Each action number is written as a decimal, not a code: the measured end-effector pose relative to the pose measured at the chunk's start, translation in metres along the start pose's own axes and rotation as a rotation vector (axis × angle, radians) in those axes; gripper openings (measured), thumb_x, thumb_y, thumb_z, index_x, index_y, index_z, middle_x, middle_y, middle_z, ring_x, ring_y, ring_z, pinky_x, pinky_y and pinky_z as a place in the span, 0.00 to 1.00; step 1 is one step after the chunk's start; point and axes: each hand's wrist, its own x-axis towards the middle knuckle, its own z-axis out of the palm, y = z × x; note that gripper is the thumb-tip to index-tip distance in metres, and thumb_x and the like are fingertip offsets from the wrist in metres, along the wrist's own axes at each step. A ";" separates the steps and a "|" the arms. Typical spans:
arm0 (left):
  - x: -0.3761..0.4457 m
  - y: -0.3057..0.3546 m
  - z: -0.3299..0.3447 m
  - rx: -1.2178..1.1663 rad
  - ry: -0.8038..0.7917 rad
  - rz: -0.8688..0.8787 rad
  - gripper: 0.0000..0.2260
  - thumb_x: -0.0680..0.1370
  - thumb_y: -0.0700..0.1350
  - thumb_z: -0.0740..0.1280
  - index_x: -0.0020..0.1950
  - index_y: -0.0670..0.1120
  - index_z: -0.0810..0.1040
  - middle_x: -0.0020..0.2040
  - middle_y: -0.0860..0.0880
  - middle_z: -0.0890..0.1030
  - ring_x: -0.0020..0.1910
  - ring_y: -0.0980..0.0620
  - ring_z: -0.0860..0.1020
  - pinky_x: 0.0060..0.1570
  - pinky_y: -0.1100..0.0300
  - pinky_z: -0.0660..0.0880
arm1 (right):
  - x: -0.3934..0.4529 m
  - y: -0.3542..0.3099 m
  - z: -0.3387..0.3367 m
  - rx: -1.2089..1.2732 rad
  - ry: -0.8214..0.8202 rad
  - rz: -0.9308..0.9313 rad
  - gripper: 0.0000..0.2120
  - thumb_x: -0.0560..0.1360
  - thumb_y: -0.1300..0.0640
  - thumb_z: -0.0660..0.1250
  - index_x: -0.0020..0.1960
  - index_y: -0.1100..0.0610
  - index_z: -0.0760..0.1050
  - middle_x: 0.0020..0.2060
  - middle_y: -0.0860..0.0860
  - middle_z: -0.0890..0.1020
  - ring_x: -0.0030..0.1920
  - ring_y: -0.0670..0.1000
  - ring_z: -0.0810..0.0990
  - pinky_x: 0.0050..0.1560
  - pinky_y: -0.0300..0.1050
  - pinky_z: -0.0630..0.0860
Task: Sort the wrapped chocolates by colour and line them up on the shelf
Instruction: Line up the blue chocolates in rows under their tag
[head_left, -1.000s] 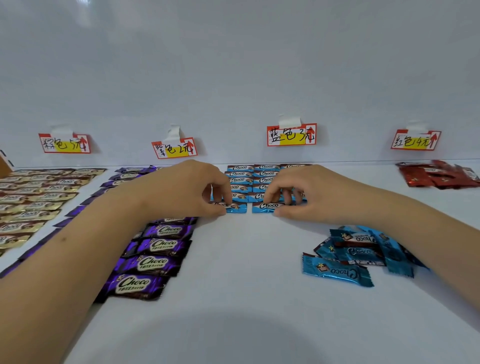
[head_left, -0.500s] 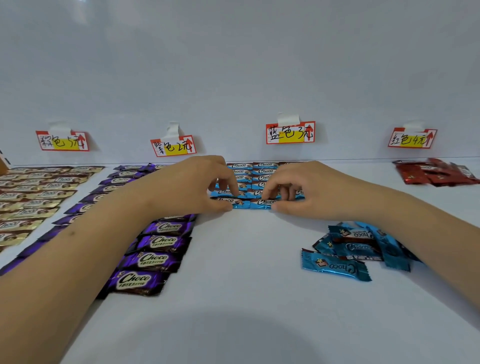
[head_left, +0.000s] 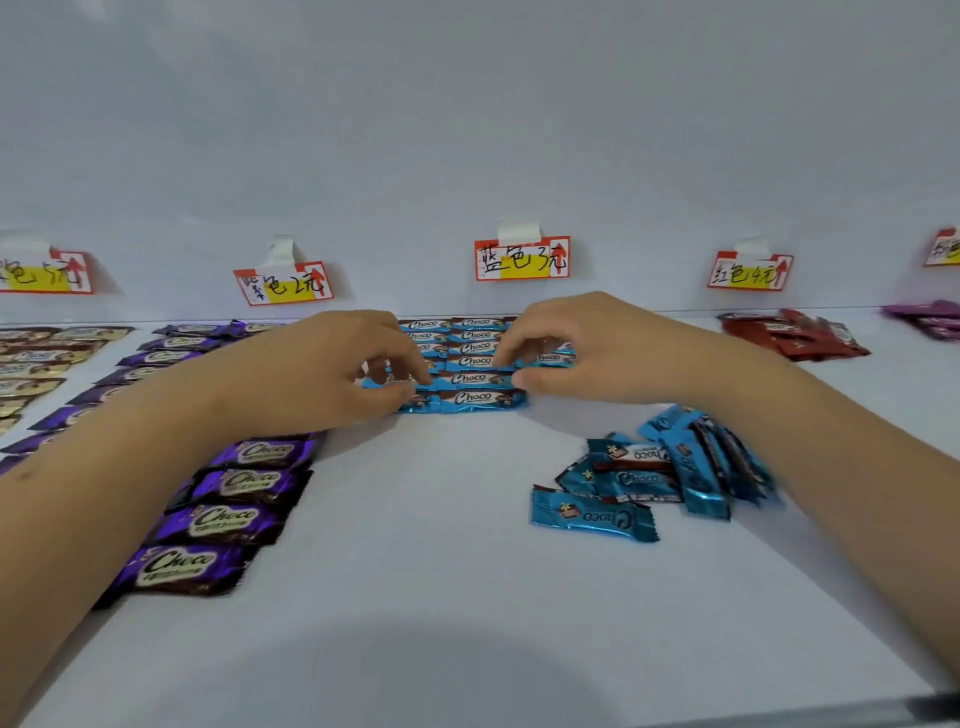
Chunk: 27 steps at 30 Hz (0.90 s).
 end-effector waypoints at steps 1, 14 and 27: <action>0.001 0.006 0.000 -0.015 0.005 0.020 0.08 0.75 0.58 0.64 0.52 0.61 0.80 0.48 0.61 0.76 0.49 0.59 0.76 0.47 0.64 0.74 | -0.005 0.003 -0.009 0.028 0.003 0.031 0.09 0.76 0.51 0.69 0.56 0.47 0.80 0.49 0.40 0.81 0.50 0.39 0.78 0.55 0.34 0.73; 0.001 0.087 0.040 -0.184 -0.040 0.170 0.10 0.71 0.62 0.68 0.46 0.59 0.75 0.46 0.61 0.75 0.44 0.55 0.75 0.40 0.66 0.72 | -0.035 -0.004 -0.043 -0.027 -0.496 0.238 0.10 0.71 0.49 0.76 0.47 0.52 0.79 0.33 0.41 0.78 0.31 0.37 0.72 0.31 0.27 0.68; -0.007 0.062 0.015 -0.071 -0.010 0.162 0.07 0.69 0.51 0.63 0.46 0.58 0.74 0.49 0.65 0.74 0.51 0.63 0.72 0.48 0.75 0.65 | -0.023 0.013 -0.032 0.370 -0.087 0.243 0.03 0.77 0.58 0.69 0.51 0.55 0.79 0.38 0.49 0.85 0.40 0.44 0.83 0.42 0.38 0.80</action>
